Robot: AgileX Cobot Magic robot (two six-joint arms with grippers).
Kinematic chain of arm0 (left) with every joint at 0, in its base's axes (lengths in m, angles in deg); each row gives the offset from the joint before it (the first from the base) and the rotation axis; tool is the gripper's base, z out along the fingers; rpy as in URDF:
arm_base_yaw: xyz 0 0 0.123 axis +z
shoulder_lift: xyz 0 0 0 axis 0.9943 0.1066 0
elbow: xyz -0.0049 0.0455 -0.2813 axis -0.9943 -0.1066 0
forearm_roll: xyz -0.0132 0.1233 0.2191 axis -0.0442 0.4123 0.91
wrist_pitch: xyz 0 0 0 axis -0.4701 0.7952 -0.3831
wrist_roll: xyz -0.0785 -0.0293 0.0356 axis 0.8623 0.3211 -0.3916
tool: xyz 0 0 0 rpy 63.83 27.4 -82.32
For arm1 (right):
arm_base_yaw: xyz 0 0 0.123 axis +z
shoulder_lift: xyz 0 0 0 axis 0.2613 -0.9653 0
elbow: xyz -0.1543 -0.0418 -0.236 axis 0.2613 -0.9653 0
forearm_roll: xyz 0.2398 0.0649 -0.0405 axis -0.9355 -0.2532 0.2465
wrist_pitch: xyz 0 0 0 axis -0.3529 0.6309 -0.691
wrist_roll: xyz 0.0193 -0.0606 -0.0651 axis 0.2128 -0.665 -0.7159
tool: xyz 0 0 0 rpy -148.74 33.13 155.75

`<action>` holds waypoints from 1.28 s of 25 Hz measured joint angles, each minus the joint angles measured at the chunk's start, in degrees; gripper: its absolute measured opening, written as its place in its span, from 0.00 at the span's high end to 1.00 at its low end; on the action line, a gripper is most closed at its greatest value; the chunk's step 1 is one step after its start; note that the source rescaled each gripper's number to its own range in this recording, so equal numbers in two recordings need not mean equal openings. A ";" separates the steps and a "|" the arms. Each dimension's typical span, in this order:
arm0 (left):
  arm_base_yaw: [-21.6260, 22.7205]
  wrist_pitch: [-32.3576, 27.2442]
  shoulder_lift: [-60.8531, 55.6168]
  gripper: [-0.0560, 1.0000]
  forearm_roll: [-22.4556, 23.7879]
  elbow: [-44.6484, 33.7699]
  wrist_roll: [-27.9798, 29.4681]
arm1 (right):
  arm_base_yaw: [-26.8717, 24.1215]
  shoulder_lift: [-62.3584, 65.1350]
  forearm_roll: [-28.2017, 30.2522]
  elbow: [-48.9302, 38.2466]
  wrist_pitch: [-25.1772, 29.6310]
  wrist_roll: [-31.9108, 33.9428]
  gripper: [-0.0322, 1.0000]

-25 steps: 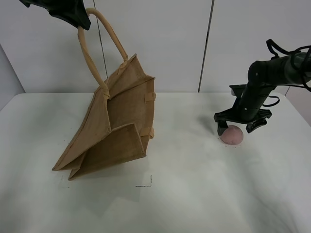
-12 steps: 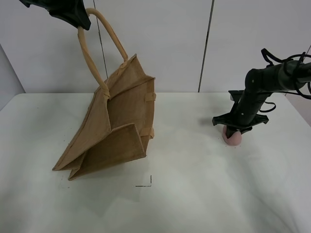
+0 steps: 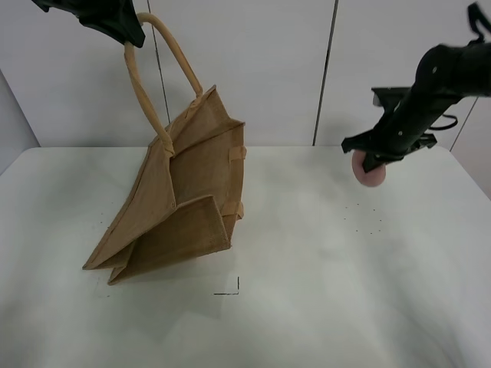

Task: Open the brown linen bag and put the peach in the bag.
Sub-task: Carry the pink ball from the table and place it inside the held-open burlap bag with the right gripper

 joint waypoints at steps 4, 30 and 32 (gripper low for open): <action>0.00 0.00 0.00 0.95 -0.06 0.00 -0.15 | 0.87 3.48 -13.57 3.82 2.79 -10.04 0.97; 0.00 0.00 -2.12 0.95 -0.11 0.00 -0.37 | 25.43 -17.05 -49.38 9.67 -20.75 -40.36 0.97; 0.00 0.00 -2.12 0.95 -0.11 0.00 -0.37 | 25.48 -19.48 -49.58 12.35 -20.69 -40.40 0.97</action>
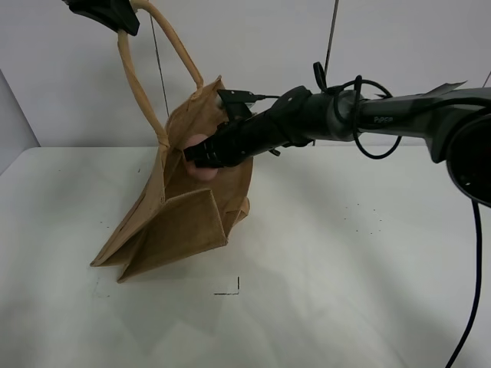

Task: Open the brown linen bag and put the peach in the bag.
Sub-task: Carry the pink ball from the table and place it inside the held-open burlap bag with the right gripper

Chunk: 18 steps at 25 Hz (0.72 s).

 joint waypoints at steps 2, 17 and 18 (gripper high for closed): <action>0.00 0.00 0.00 0.95 0.00 0.00 0.00 | -0.01 -1.74 0.00 2.42 0.70 0.00 0.97; 0.00 0.00 0.00 0.95 -0.11 0.00 0.00 | 0.31 -2.78 12.66 5.54 8.96 9.55 0.02; 0.00 0.00 0.00 0.95 -0.16 0.00 0.00 | 0.31 -2.47 15.15 5.59 9.77 11.53 0.01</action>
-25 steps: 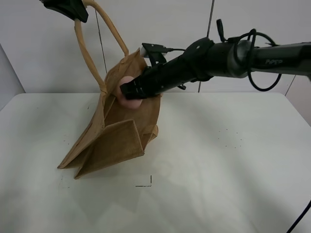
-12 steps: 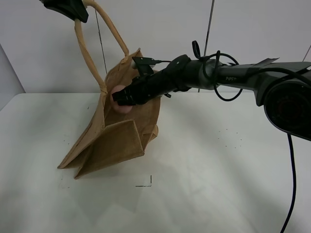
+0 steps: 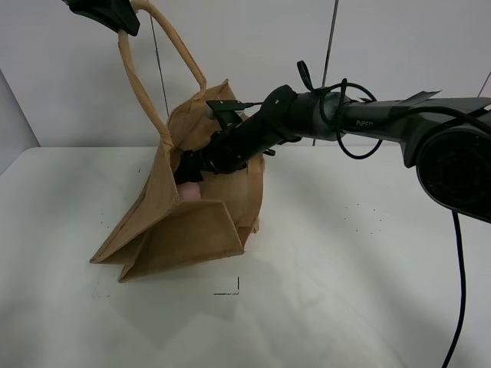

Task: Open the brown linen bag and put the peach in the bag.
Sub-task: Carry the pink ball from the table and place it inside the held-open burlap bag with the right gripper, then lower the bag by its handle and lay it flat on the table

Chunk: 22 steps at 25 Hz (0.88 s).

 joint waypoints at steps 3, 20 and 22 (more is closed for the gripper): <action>0.00 0.00 0.00 0.95 -0.04 0.00 0.00 | -0.40 1.88 7.53 1.21 5.68 6.70 0.00; 0.00 0.00 0.00 0.95 -0.06 0.00 0.00 | -7.26 4.66 39.87 11.28 33.82 34.10 0.00; 0.00 0.00 0.00 0.95 -0.06 0.00 0.00 | -11.27 4.66 39.99 11.28 34.28 34.10 0.00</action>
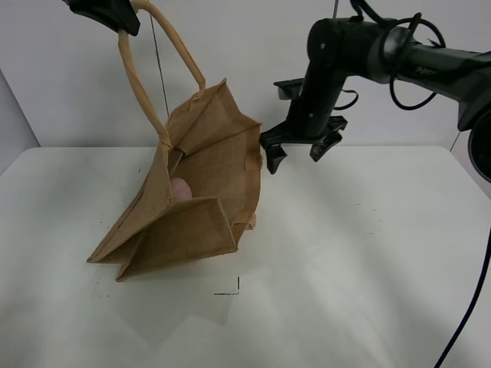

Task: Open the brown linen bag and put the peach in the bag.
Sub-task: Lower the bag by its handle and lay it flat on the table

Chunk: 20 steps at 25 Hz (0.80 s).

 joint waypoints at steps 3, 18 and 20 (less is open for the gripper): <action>0.00 0.00 0.00 0.95 0.00 0.00 0.00 | -6.89 0.00 0.13 0.00 0.65 0.04 0.00; 0.00 0.00 0.00 0.95 -0.05 0.00 0.00 | -21.05 2.52 0.45 0.00 0.83 0.04 0.00; 0.00 0.00 0.00 0.95 -0.05 0.00 0.00 | -20.72 4.22 0.45 -0.82 0.83 0.04 0.00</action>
